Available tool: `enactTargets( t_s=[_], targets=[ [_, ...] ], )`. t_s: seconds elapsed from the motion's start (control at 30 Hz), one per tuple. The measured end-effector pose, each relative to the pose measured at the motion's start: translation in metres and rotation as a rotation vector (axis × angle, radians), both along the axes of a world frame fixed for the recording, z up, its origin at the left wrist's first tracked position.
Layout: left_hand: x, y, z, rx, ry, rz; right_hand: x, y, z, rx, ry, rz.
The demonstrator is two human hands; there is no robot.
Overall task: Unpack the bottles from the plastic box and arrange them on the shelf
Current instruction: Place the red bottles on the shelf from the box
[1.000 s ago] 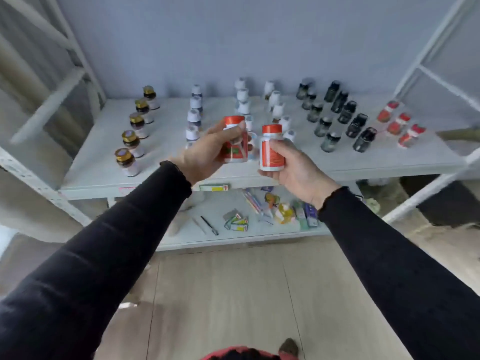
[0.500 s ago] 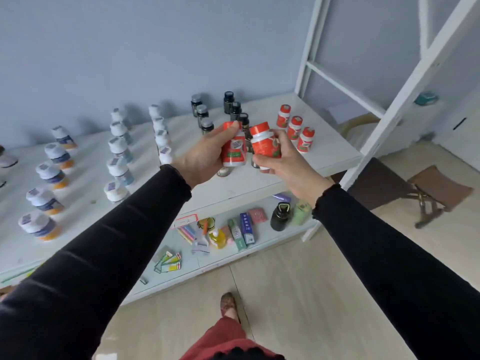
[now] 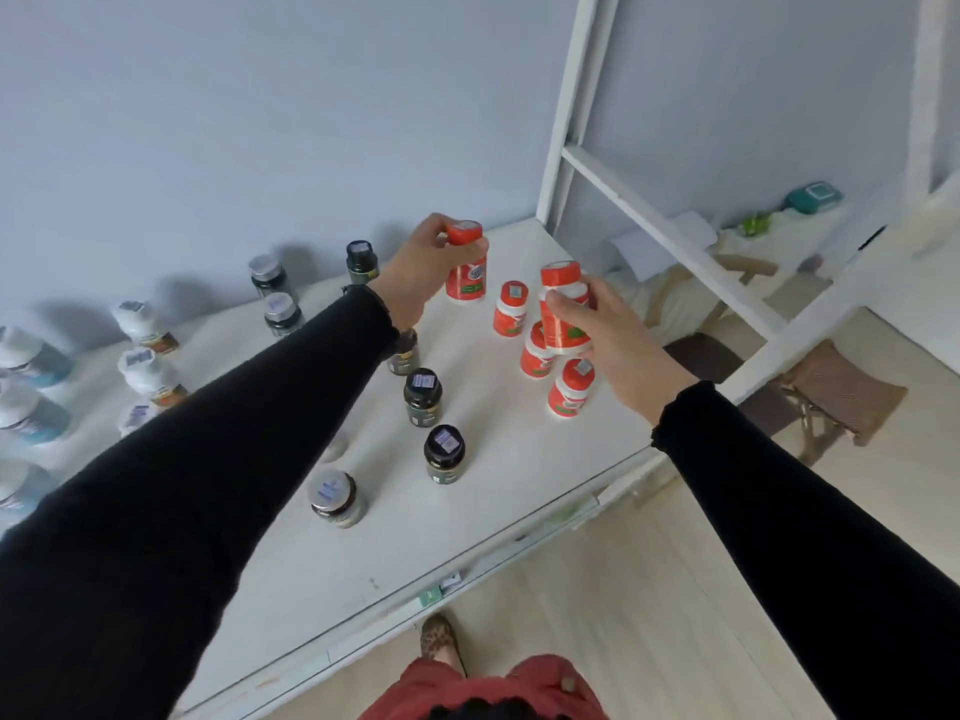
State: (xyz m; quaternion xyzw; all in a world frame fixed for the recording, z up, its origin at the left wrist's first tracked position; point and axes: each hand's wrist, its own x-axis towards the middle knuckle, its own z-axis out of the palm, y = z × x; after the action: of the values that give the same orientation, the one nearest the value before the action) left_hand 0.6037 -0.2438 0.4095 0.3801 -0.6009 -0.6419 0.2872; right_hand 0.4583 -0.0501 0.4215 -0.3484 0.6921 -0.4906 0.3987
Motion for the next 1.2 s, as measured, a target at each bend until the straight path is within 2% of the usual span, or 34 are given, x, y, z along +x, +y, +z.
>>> enactTargets(
  t_s=[0.27, 0.4, 0.67, 0.87, 0.93, 1.1, 1.2],
  targets=[
    [-0.067, -0.075, -0.059, -0.151, -0.324, 0.046, -0.074, -0.081, -0.027, -0.002, 0.131, -0.023],
    [-0.083, -0.079, -0.077, -0.18, -0.439, 0.026, -0.102, -0.113, -0.044, 0.007, 0.092, 0.028],
    [-0.086, -0.075, -0.09, -0.2, -0.47, 0.005, -0.129, -0.157, -0.058, -0.018, 0.021, 0.081],
    [-0.083, -0.07, -0.086, -0.139, -0.485, 0.0, -0.121, -0.21, -0.053, -0.054, 0.057, 0.149],
    [-0.075, -0.071, -0.077, -0.183, -0.57, -0.012, -0.114, -0.234, -0.05, -0.041, 0.112, 0.204],
    [-0.037, -0.069, -0.054, -0.509, -1.032, -0.143, -0.095, -0.288, -0.064, 0.056, 0.225, 0.385],
    [-0.023, -0.066, -0.048, -0.559, -1.102, -0.16, -0.087, -0.306, -0.078, 0.13, 0.302, 0.458]
  ],
)
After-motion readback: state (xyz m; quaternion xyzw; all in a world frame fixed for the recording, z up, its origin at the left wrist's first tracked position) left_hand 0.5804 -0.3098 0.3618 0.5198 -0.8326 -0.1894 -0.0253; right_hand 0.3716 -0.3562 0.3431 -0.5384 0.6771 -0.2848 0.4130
